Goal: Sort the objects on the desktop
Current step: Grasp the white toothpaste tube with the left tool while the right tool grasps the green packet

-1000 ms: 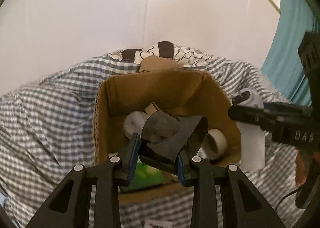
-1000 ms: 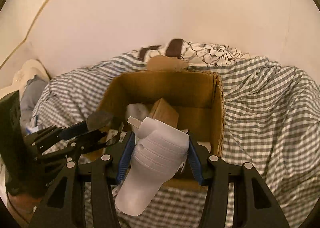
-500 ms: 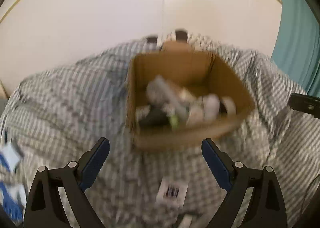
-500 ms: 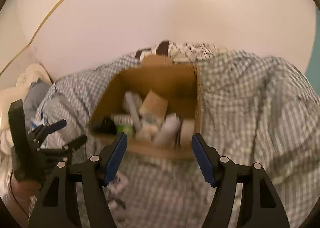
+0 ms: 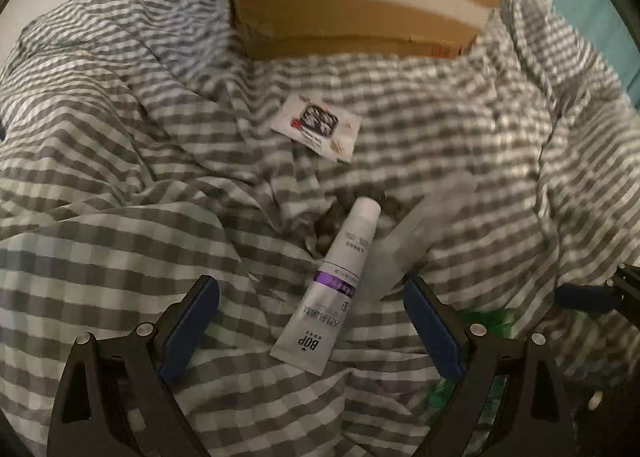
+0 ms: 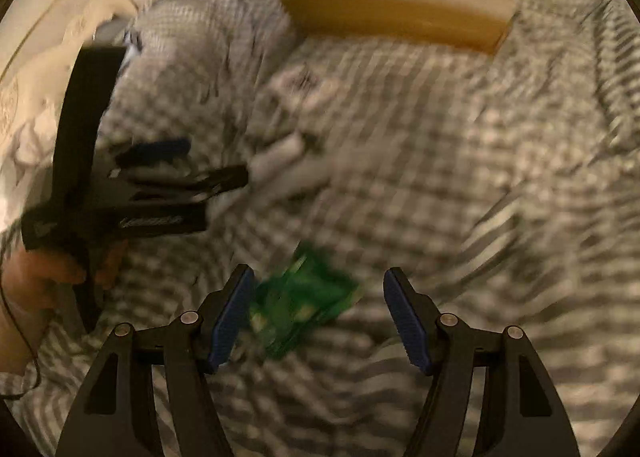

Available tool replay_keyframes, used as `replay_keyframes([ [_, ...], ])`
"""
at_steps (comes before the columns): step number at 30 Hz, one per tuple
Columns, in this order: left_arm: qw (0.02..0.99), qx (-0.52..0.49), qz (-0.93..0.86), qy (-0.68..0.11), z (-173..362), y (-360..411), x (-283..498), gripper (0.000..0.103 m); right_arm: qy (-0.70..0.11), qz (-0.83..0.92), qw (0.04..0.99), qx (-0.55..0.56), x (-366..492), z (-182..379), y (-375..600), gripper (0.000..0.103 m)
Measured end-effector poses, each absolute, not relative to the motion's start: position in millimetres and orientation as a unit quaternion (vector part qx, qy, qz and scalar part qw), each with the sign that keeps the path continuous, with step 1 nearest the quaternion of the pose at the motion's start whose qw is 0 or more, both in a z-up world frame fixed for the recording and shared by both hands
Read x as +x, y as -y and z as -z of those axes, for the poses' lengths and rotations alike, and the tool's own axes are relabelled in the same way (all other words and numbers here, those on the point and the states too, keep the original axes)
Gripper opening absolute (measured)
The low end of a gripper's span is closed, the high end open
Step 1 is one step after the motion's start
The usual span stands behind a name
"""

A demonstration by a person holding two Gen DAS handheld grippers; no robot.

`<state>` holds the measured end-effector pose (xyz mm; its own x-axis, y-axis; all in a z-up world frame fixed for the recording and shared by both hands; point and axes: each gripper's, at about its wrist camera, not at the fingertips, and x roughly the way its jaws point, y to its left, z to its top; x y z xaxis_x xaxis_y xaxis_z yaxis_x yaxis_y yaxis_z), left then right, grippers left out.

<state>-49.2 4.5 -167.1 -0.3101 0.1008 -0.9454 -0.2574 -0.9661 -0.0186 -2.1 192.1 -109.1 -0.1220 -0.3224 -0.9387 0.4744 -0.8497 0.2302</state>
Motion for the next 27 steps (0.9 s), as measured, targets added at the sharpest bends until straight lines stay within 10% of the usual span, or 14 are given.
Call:
replay_keyframes([
  [5,0.116,-0.602,-0.784,-0.094,183.0,-13.4,-48.3,0.094,-0.087,0.728,0.256,0.63,-2.9,121.7,-180.5,0.067],
  [12,0.12,-0.627,-0.768,-0.045,193.1,0.7,-52.9,0.043,-0.067,0.676,0.248,0.691,-8.9,162.2,-171.6,0.071],
  [18,0.134,-0.619,-0.773,-0.033,185.8,3.2,-46.6,0.025,-0.041,0.679,0.257,0.686,-13.8,165.9,-180.2,0.06],
  [27,0.147,-0.591,-0.793,0.023,156.3,23.2,-30.7,0.025,-0.022,0.729,0.246,0.638,-6.4,128.0,-208.4,0.044],
])
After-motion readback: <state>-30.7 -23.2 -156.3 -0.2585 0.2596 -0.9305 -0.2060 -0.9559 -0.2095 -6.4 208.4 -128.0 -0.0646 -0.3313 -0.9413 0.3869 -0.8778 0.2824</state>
